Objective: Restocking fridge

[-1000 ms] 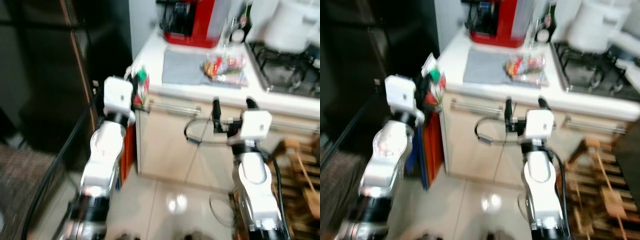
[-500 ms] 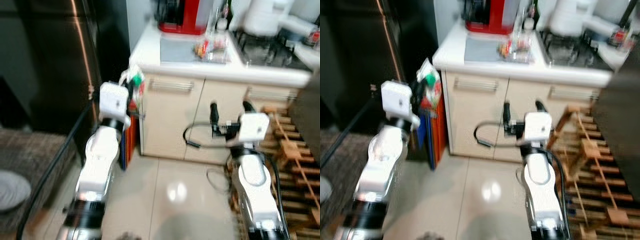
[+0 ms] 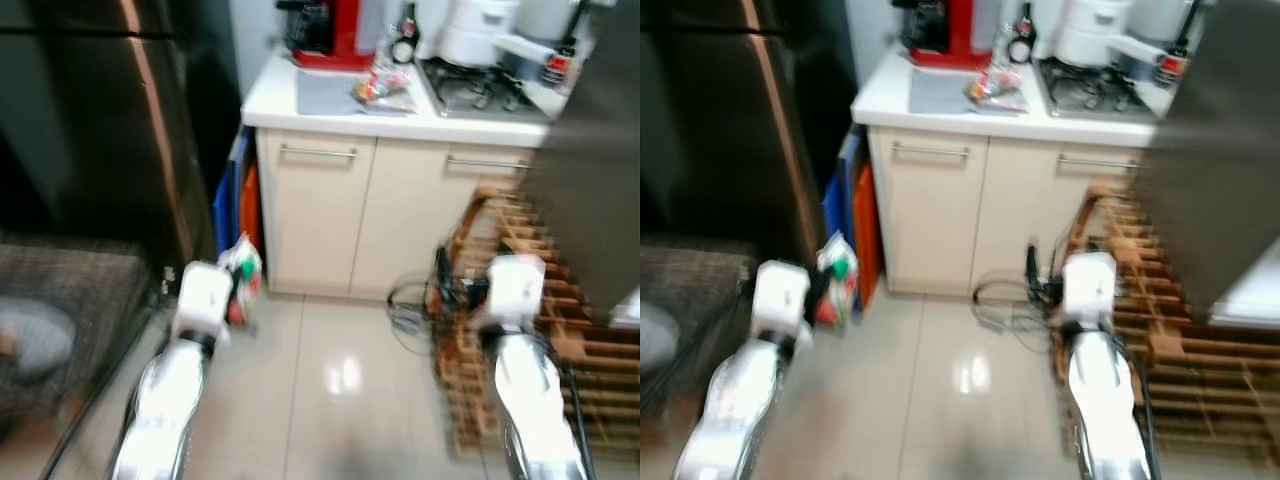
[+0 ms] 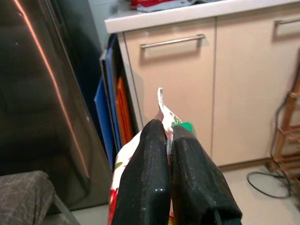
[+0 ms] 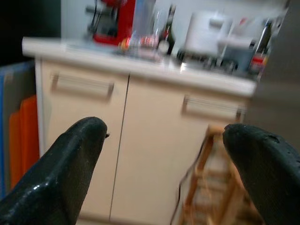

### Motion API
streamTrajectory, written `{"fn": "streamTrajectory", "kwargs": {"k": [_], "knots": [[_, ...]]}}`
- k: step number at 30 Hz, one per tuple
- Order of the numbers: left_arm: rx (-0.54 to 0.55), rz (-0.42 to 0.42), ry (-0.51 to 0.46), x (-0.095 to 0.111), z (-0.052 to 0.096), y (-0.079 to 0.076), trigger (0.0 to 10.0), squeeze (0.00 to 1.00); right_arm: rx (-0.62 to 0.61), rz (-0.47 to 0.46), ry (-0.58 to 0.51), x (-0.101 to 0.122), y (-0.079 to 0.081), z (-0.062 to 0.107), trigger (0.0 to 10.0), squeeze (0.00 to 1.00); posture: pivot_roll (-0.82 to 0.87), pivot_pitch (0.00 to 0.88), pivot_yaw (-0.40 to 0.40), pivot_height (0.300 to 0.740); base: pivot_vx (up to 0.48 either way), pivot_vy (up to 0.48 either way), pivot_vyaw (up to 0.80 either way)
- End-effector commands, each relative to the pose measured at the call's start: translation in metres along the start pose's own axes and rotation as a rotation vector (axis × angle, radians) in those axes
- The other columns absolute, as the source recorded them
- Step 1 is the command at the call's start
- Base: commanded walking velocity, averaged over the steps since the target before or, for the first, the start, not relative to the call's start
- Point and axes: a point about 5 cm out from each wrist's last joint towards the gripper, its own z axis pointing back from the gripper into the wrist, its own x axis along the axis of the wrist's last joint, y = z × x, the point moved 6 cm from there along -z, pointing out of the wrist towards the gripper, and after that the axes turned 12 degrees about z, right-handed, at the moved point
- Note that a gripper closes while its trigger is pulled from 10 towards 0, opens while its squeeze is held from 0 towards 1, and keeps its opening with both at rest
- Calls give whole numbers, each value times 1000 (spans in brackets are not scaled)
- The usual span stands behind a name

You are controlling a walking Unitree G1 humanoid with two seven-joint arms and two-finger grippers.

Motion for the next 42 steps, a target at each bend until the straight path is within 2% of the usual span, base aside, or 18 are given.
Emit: {"fn": "streamTrajectory", "kwargs": {"k": [1, 4, 8, 13, 19, 22, 24, 26, 27, 30, 31, 33, 36, 38, 42], "knots": [[-7, -13, -34, 11, -4, 0, 10000, 0, 16, 3, -15, 4, 3, -1, 10000, 0, -63, 0, 3, 740, 0, 0, 0], [-3, -11, -51, 14, -7, -1, 10000, 0, 28, -8, -17, 5, 7, -3, 10000, 0, -60, 0, -1, 740, 0, 0, 0], [17, 4, -84, 21, -20, -8, 10000, 0, 60, -32, -41, 11, 15, -16, 10000, 0, -61, 0, -5, 740, 0, -360, 0], [5, 22, -86, 19, -20, -9, 10000, 0, 51, -43, -27, 9, 11, -22, 10000, 0, -64, 0, -17, 740, 0, -480, 0], [-16, 23, -104, 23, -18, -12, 10000, 0, 74, -51, 2, 1, 15, -20, 10000, 0, -50, 0, -26, 740, 0, -480, 0], [-36, 14, -124, 28, -19, -10, 10000, 0, 124, -59, 2, -1, 34, -20, 10000, 0, -13, 0, -13, 740, 0, -480, 0], [-34, 13, -125, 29, -20, -8, 10000, 0, 123, -67, 5, -2, 36, -21, 10000, 0, -9, 0, -12, 740, 0, -480, 0], [-35, 2, -136, 33, -21, -5, 10000, 0, 127, -97, 14, -3, 45, -21, 10000, 0, 19, 0, -10, 740, 0, -480, 0], [-50, -2, -154, 42, -23, -5, 10000, 0, 140, -112, 16, -1, 52, -20, 10000, 0, 22, 0, -14, 740, 0, -480, 0], [-105, -5, -198, 61, -28, -11, 10000, 0, 173, -105, -16, 9, 56, -22, 10000, 0, 15, 0, -5, 740, 0, -480, 0], [-105, -5, -198, 61, -28, -11, 10000, 0, 173, -105, -16, 9, 56, -22, 10000, 0, 15, 0, -5, 740, 0, -480, 0], [-102, 19, -188, 58, -38, -9, 10000, 0, 145, -111, -1, 2, 50, -28, 10000, 0, -19, 0, 34, 740, 0, -472, 0], [-78, 47, -177, 56, -45, -8, 10000, 0, 120, -121, 3, 2, 43, -34, 10000, 0, -24, 0, 5, 740, 0, -472, 0], [-88, 39, -180, 58, -44, -12, 10000, 0, 106, -130, -9, 7, 40, -34, 10000, 0, -22, 0, -4, 740, 0, -472, 0], [-65, 66, -168, 53, -45, -9, 10000, 0, 147, -113, -16, 6, 49, -30, 10000, 0, -27, 0, -7, 740, 0, -470, 0]]}}
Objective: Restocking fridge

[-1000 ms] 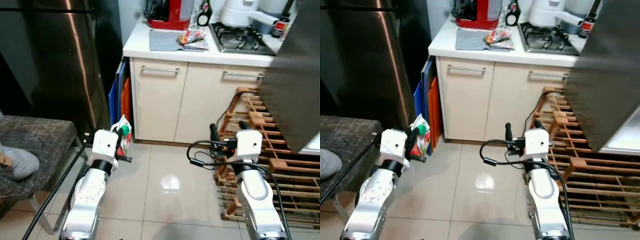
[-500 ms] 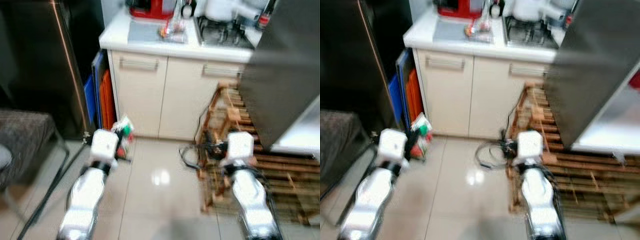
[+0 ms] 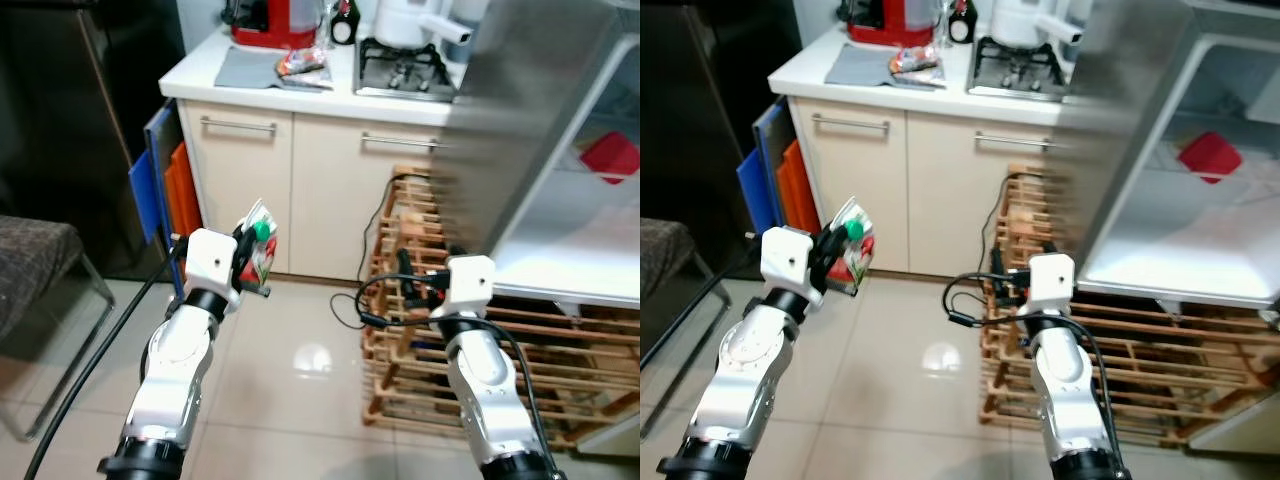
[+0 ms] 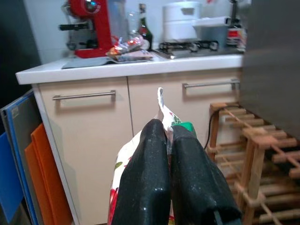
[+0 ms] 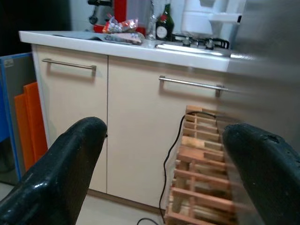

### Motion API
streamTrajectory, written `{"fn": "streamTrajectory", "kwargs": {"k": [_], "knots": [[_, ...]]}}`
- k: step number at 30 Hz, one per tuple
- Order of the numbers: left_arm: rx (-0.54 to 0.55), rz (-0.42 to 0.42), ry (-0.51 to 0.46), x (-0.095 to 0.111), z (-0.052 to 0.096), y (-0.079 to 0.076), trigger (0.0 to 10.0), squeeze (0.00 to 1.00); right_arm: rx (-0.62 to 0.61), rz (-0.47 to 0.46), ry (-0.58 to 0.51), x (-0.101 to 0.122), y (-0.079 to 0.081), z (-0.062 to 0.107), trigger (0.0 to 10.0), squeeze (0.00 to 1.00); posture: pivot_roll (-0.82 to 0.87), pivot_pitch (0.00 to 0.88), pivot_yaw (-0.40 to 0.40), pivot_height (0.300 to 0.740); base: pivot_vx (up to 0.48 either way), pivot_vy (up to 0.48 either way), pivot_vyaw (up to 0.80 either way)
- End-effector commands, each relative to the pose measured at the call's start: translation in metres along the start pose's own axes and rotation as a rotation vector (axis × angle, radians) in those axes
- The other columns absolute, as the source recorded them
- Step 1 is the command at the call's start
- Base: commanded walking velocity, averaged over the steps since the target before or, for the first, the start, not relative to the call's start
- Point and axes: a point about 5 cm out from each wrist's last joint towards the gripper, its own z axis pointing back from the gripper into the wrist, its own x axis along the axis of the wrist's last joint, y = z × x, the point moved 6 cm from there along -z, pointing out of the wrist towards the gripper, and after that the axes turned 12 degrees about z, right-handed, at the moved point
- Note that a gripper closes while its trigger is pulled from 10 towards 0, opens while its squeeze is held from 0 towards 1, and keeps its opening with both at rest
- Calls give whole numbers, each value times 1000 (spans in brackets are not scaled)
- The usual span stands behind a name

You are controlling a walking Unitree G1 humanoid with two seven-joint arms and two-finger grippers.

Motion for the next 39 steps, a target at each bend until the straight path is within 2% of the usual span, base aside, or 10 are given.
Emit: {"fn": "streamTrajectory", "kwargs": {"k": [1, 4, 13, 18, 25, 33, 39], "knots": [[-6, 19, -5, 1, -5, -6, 10000, 0, -9, 22, 15, -6, -7, 4, 10000, 0, -27, 0, -9, 740, 0, -469, 0], [-35, 22, -9, 1, -6, -15, 10000, 0, -8, 12, 23, -9, -7, 5, 10000, 0, -31, 0, -4, 740, 0, -464, 0], [-83, 18, -11, 3, -13, -20, 10000, 0, -5, 30, 13, -7, -10, 4, 10000, 0, -47, 0, 0, 740, 0, -457, 0], [-111, 22, -11, 3, -11, -27, 10000, 0, -2, 34, 19, -10, -10, 6, 10000, 0, -45, 0, 5, 740, 0, -452, 0], [-112, 13, -5, 0, -11, -25, 10000, 0, 6, 30, 25, -13, -7, 7, 10000, 0, -41, 0, 8, 740, 36, -434, 0], [-106, 11, -6, 0, -15, -23, 10000, 0, 19, 16, 19, -13, -6, 7, 10000, 0, -44, 0, 7, 740, 0, 0, 0], [-129, -1, 4, -4, -17, -32, 10000, 0, 34, 9, 25, -15, -5, 13, 10000, 0, -57, 0, 4, 740, 0, 0, 0]]}}
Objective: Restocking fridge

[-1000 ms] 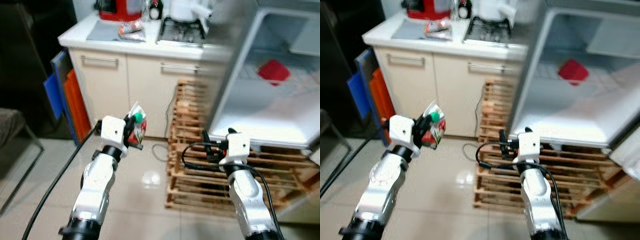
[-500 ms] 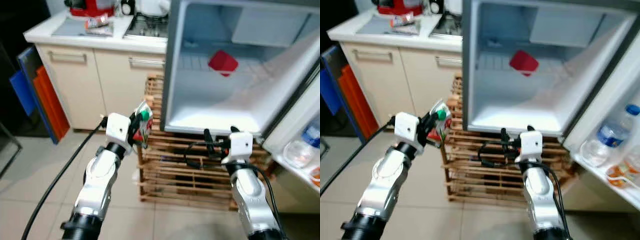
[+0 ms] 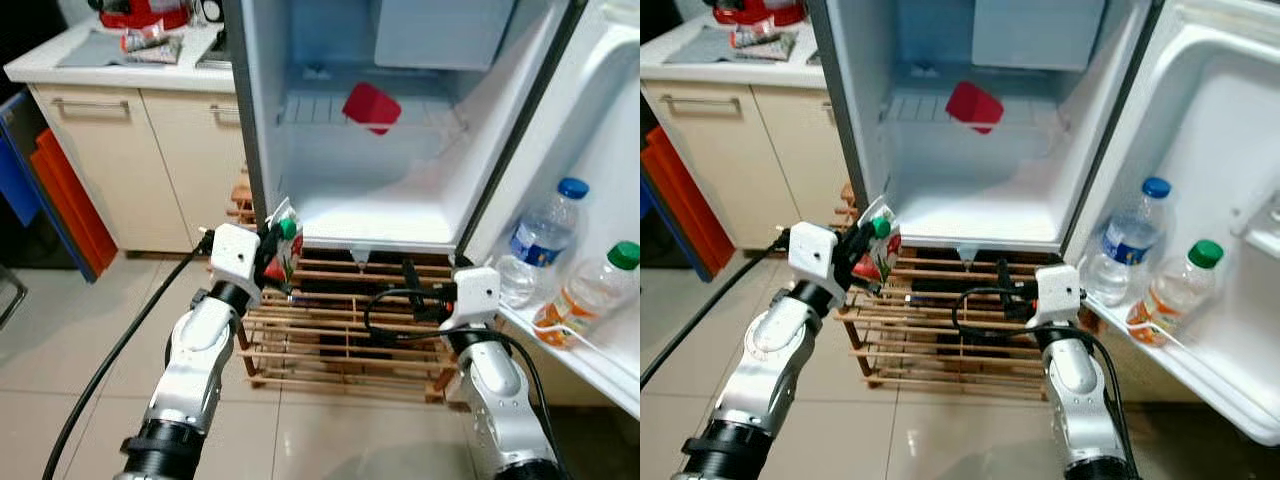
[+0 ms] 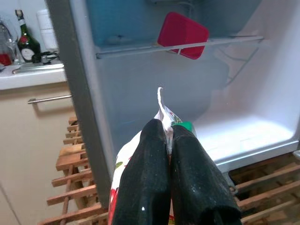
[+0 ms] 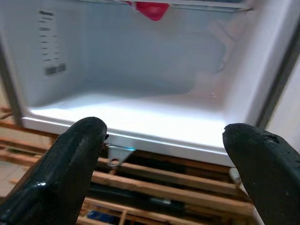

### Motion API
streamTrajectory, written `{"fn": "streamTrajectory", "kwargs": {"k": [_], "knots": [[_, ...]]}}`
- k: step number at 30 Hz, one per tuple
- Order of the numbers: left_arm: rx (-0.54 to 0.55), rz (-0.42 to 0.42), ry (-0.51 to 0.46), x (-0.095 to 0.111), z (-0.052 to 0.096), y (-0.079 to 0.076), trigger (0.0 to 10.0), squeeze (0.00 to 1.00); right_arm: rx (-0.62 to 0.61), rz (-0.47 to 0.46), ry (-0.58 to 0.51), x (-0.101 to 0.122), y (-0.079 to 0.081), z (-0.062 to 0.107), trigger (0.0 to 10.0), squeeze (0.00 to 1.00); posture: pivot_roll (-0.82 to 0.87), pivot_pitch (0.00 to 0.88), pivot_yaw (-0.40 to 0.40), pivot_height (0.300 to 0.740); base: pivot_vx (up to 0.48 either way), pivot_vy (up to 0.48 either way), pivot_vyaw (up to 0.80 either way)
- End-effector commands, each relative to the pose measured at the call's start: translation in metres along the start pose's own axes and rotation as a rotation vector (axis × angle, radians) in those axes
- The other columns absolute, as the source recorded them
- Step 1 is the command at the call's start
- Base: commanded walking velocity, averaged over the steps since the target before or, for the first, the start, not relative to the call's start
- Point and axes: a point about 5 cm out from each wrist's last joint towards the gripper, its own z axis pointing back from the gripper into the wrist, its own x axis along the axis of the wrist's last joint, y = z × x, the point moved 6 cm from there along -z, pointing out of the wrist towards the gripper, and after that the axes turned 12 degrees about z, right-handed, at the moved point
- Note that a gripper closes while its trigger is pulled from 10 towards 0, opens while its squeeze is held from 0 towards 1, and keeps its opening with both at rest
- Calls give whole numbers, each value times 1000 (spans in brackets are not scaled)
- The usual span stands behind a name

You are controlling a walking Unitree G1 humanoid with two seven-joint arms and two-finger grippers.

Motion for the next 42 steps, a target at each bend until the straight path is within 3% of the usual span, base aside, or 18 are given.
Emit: {"fn": "streamTrajectory", "kwargs": {"k": [1, 3, 5, 10, 15, 23, 31, 42], "knots": [[-1, -40, 5, -2, -2, 0, 10000, 0, 21, -14, -16, 5, 6, 1, 10000, 0, -57, 0, 4, 740, 0, 0, 0], [-13, -89, -13, 1, -5, -2, 10000, 0, 28, -15, -12, 3, 7, 2, 10000, 0, -59, 0, 4, 740, 0, 0, 0], [-20, -77, -16, 3, -15, -7, 10000, 0, 35, -11, -12, 2, 9, 3, 10000, 0, -64, 0, 11, 740, 0, 0, 0], [-41, -70, -38, 11, -23, -13, 10000, 0, 43, -1, -13, 2, 10, 4, 10000, 0, -72, 0, 20, 740, 0, 0, 0], [-112, -1, -19, 6, -20, -21, 10000, 0, 47, -39, -18, 3, 11, 4, 10000, 0, -75, 0, 24, 740, 192, 0, -133], [-103, -19, -28, 6, -22, -21, 10000, 0, 51, -38, -10, 1, 11, 4, 10000, 0, -72, 0, 20, 740, 480, 0, -663], [-111, -21, -55, 14, -25, -22, 10000, 0, 93, -45, -31, 4, 15, 4, 10000, 0, -78, 0, 19, 740, 462, 0, 0], [-61, 1, -64, 14, -21, -13, 10000, 0, 135, -55, -12, -2, 22, 15, 10000, 0, -87, 0, 22, 740, 0, 0, 0]]}}
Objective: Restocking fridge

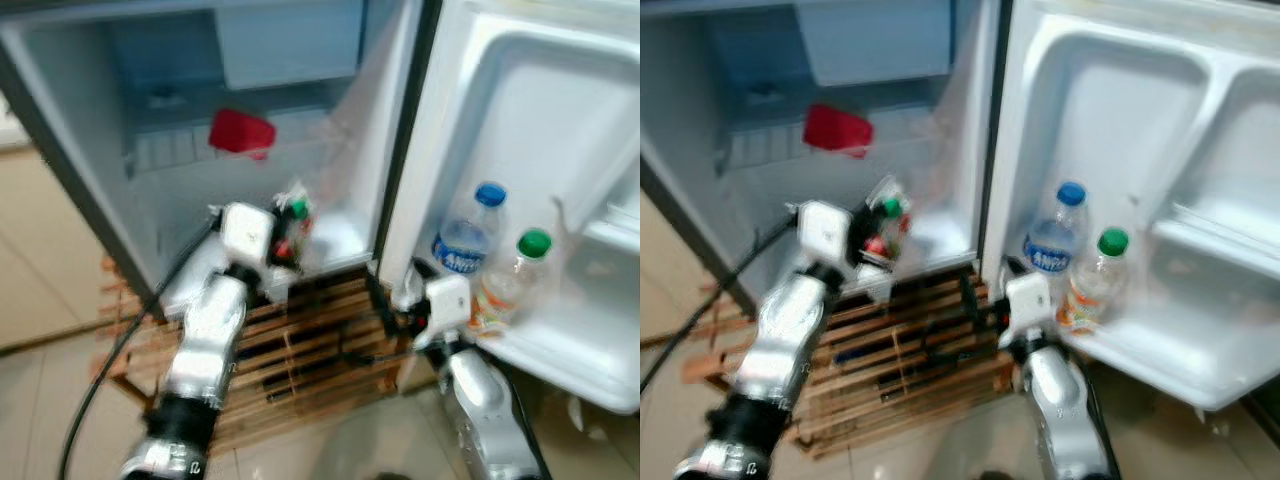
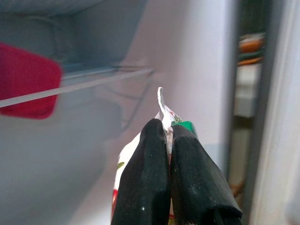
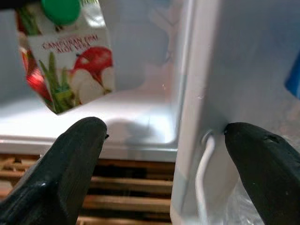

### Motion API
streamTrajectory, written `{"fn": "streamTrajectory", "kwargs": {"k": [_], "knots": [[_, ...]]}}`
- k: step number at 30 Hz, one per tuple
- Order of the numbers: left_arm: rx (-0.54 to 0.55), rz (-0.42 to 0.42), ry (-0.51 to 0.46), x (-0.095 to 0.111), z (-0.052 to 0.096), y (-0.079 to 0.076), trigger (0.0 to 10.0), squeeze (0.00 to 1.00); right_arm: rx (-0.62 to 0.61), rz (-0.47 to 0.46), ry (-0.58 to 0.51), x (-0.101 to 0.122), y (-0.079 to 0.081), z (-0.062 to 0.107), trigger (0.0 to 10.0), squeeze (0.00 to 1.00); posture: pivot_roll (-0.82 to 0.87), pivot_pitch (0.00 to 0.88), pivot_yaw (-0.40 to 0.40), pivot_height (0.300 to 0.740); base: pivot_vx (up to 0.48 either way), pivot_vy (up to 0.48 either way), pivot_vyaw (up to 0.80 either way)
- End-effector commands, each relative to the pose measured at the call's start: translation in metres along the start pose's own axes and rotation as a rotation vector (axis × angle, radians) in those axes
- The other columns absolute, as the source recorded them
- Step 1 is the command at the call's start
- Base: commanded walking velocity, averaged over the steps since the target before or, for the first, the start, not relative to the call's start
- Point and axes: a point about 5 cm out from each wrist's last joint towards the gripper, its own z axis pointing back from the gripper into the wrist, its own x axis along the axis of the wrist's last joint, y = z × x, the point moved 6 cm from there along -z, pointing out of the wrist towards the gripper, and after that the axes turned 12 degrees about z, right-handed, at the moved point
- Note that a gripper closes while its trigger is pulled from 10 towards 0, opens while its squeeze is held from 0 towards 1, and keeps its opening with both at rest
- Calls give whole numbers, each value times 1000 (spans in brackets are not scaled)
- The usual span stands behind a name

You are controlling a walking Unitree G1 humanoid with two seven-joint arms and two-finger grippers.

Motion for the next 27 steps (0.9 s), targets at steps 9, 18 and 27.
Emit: {"fn": "streamTrajectory", "kwargs": {"k": [9, 18, 27], "knots": [[110, -12, 23, -2, 6, 34, 10000, 0, 58, 12, -3, 5, -2, 10, 10000, 0, -101, 0, 23, 740, 0, 0, 0], [189, -41, 26, -5, -4, 48, 10000, 0, 231, 23, -70, 38, 13, 16, 10000, 0, -121, 0, 8, 740, 0, 0, 0], [332, -40, -8, 7, -20, 72, 10000, 0, 420, -58, -65, 64, 38, 27, 10000, 0, -176, 0, 0, 740, 0, 0, 0]]}}
